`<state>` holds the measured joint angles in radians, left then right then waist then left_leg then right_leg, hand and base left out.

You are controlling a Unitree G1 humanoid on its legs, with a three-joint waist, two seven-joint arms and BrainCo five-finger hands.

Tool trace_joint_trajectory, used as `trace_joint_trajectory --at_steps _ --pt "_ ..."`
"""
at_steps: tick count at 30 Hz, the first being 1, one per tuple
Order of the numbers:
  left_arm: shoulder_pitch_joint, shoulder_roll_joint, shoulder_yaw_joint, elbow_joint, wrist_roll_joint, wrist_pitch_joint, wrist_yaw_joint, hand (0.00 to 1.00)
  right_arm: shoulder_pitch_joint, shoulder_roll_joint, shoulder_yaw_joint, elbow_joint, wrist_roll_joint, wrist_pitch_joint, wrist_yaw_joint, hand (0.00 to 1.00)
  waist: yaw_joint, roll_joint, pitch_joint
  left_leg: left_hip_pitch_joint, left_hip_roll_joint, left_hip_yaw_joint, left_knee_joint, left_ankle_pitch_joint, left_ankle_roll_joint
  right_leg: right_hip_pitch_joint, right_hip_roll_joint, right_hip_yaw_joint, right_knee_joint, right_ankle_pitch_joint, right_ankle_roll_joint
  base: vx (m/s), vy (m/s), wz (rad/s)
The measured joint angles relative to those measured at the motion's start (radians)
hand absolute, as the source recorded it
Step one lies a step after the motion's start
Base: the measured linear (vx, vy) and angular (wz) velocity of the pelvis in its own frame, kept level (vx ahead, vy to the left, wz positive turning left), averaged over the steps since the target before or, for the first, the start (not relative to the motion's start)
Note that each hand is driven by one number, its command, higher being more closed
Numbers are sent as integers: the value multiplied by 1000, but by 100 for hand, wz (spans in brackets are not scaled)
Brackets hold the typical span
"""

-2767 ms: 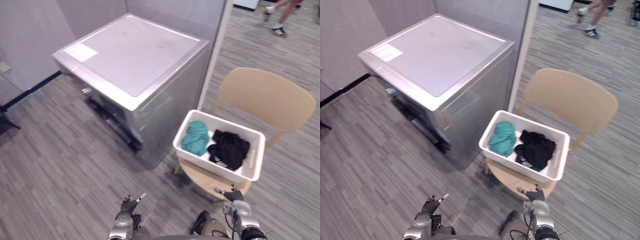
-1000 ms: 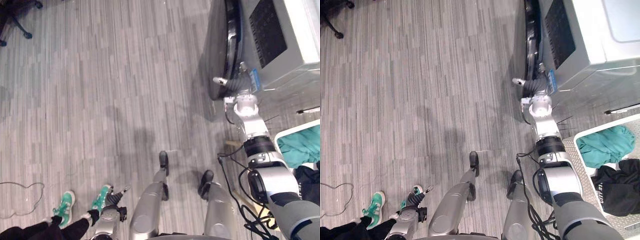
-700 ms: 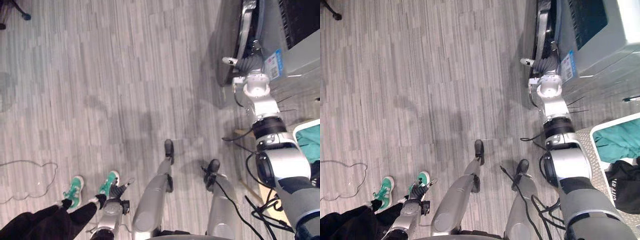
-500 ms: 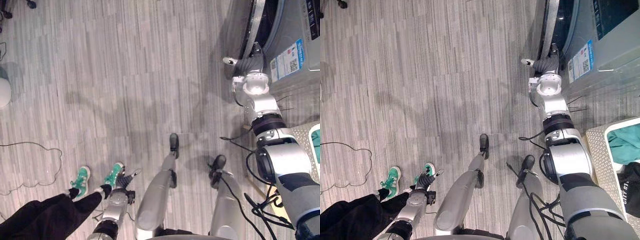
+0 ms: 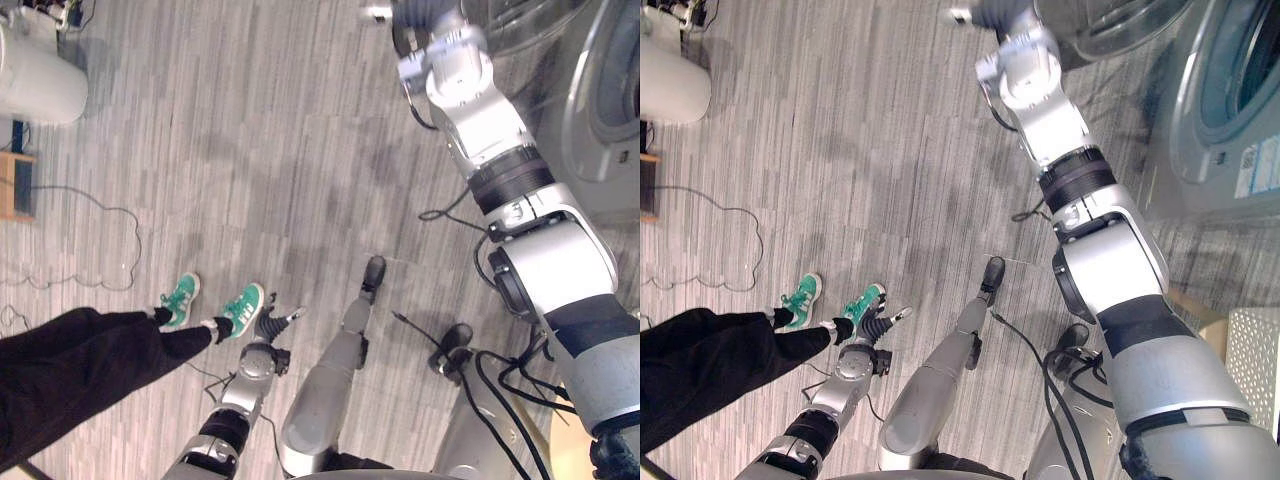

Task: Pick up the laundry basket with both hands and put the clothes into the washing machine.

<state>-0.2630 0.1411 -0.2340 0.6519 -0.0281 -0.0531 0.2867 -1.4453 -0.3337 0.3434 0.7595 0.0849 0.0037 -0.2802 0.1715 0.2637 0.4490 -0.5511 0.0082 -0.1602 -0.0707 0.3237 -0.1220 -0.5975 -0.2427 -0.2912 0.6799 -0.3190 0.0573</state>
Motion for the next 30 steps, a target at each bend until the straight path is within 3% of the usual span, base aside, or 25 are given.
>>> trace_joint_trajectory --at_steps 2,7,9,12,16,20,23,26,30 --pt "-28 11 1 -3 0 0 3 0 91 -25 -5 -60 -6 -1 0 0 -15 -1 1 9 17 44 0 0 0 -1 26 43 -42 34 6 -22 10 -73" --pt "-136 52 14 1 1 7 14 0 497 -25 -84 -240 22 2 15 0 -113 -35 24 48 47 168 -22 -4 2 -9 76 174 -146 120 24 -31 25 -91" --pt "-216 79 45 17 1 17 21 0 661 -1 -110 -277 44 3 50 0 -161 -73 43 57 61 222 -22 -27 31 -26 101 226 -172 152 34 -30 6 -88" --pt "-344 116 51 63 3 31 21 0 853 53 -140 -277 64 5 88 0 -216 -115 54 67 64 271 -22 -32 35 -34 111 274 -194 181 44 -13 -2 -54" --pt "-508 202 51 146 4 49 20 0 1029 143 -139 -274 62 4 149 0 -247 -157 51 78 79 310 -22 -54 26 -43 131 310 -207 196 44 -21 -34 -31" --pt "-649 287 51 168 4 67 16 0 1179 164 -159 -318 44 3 175 0 -251 -185 51 55 91 351 -23 -65 32 -74 138 321 -213 212 44 -2 -37 -17" --pt "-776 366 56 161 4 69 16 0 1294 177 -228 -430 17 3 170 0 -267 -215 53 14 104 408 -18 -63 34 -108 137 320 -220 226 48 42 -23 -2" --pt "-865 421 56 122 7 70 18 0 1383 200 -301 -572 17 -7 149 0 -270 -255 59 -32 112 421 21 -71 57 -127 138 322 -239 236 50 77 -22 -3" --pt "-905 460 101 77 41 72 20 0 1462 209 -354 -720 18 -46 127 0 -268 -264 60 -74 117 426 55 -85 74 -146 136 320 -247 237 49 99 -15 2"
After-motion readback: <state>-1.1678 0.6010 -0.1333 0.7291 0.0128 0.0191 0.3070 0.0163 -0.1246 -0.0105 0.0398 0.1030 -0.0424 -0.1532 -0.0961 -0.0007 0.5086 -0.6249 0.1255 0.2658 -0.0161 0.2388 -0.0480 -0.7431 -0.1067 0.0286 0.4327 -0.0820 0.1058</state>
